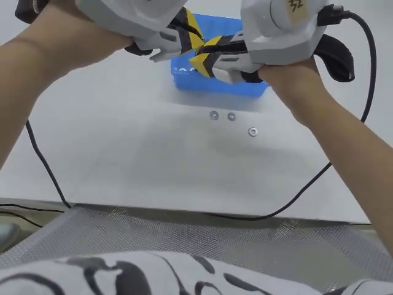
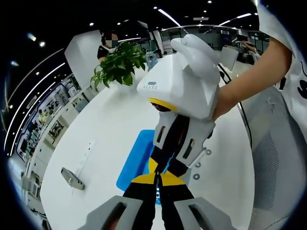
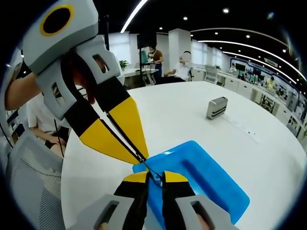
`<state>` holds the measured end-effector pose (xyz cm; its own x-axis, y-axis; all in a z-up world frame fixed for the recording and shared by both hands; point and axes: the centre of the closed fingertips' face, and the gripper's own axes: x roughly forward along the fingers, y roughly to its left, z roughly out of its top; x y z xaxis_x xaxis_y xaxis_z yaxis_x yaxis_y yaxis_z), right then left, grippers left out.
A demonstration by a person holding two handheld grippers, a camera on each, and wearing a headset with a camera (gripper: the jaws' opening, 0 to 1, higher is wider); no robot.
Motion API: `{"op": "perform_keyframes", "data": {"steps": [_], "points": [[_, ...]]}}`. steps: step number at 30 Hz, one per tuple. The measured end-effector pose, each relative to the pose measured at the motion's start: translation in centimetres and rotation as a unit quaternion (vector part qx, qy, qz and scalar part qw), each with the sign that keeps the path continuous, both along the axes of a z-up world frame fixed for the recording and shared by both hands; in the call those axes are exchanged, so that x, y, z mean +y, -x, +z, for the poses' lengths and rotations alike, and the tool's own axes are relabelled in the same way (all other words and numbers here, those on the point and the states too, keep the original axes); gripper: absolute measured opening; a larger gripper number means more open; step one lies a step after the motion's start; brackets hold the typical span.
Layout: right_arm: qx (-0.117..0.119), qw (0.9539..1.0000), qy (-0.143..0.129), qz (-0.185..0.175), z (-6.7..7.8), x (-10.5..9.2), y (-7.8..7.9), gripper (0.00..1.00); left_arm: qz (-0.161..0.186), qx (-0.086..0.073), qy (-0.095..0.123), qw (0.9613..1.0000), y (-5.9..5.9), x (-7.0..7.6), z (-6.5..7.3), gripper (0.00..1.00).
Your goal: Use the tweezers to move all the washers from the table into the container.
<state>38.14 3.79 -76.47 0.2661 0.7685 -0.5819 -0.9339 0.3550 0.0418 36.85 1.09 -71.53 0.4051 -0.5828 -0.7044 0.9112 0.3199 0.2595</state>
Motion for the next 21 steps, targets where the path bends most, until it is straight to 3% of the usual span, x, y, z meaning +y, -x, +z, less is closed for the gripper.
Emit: {"op": "perform_keyframes", "data": {"steps": [2,12,18,21], "points": [[-0.015,0.9999,-0.002,0.0,0.6,-0.2,-0.1,0.07,0.001,-0.005,0.003,1.0,0.2,-0.1,0.5,0.0],[-0.041,0.9991,-0.014,-0.003,3.3,-1.2,1.5,0.07,-0.015,-0.026,0.016,0.9994,2.0,-1.0,3.5,0.0],[-0.042,0.9988,-0.025,-0.009,4.3,-2.0,2.2,0.08,-0.03,-0.038,0.011,0.9988,3.1,-1.5,4.4,0.0],[-0.042,0.9988,-0.025,-0.01,4.7,-1.9,3.5,0.08,-0.034,-0.037,0.013,0.9986,3.7,-1.6,4.7,0.0]]}}
